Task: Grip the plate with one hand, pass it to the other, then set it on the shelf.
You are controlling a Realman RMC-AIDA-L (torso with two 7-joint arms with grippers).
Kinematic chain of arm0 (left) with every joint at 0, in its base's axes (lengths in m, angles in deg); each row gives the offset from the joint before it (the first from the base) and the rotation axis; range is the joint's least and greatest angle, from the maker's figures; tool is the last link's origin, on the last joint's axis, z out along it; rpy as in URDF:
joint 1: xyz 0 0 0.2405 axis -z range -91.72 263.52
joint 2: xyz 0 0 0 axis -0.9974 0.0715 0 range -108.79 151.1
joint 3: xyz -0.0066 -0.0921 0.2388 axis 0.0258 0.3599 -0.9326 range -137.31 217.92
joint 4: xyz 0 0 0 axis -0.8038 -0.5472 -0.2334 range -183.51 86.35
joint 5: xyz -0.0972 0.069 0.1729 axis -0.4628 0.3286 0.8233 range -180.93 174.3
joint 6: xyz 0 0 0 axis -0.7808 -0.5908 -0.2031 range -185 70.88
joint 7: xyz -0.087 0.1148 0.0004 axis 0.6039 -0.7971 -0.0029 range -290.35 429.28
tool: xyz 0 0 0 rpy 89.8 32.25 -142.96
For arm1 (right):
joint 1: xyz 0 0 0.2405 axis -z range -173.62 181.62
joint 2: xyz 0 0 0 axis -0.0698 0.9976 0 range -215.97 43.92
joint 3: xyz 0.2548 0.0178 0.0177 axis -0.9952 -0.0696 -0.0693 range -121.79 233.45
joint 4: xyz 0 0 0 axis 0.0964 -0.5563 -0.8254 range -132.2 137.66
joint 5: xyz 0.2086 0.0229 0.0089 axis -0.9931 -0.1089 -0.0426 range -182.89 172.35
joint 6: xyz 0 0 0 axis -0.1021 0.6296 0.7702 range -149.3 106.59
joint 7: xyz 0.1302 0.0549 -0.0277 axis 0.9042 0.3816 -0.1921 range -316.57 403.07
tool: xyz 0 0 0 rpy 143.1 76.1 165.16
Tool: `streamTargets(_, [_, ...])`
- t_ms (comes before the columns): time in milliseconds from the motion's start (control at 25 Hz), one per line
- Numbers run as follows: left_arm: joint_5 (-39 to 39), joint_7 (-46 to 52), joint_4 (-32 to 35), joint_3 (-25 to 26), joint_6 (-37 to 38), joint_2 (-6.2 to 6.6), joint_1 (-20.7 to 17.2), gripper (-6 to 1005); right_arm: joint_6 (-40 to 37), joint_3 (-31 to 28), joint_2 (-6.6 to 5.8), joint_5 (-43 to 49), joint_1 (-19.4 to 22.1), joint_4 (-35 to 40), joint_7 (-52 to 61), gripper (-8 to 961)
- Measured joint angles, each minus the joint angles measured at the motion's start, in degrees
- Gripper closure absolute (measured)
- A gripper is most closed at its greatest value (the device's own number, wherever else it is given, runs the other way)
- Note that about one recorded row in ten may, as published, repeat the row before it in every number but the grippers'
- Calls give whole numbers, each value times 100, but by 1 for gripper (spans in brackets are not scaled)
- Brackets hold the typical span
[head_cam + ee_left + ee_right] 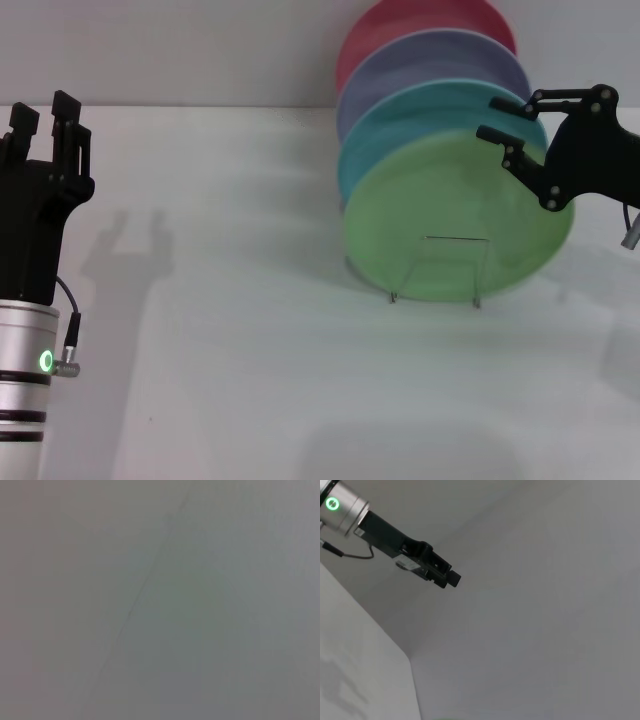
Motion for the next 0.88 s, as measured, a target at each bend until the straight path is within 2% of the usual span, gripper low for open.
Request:
streamTargets(320, [9, 1, -7, 17, -5, 10, 25, 525, 34, 16, 20, -4, 37, -44, 472, 753])
streamTargets(480, [9, 1, -19, 20, 17, 12, 26, 526, -253, -30, 27, -307, 109, -12, 1356, 754])
streamTargets(560, [11, 0, -54, 25, 45, 12, 26, 526, -620, -33, 8, -1117, 286, -11, 2278, 753])
streamTargets(600, [9, -6, -76, 30, 58, 12, 26, 527, -620, -33, 8, -1117, 286, -11, 2278, 753])
streamTargets(680, [9, -44, -213, 35, 144, 12, 56, 527, -859, -53, 16, -2325, 552, -173, 3190, 752])
streamTargets(720, [9, -44, -213, 35, 144, 12, 56, 524, -859, -53, 16, -2325, 552, -173, 3190, 752])
streamTargets(760, [9, -54, -323, 40, 195, 15, 97, 521, -871, -188, 1, -3036, 681, -461, 3655, 752])
streamTargets(880, [10, -53, -475, 82, 219, 27, 143, 512, -726, -477, -35, -3451, 778, -839, 3968, 753])
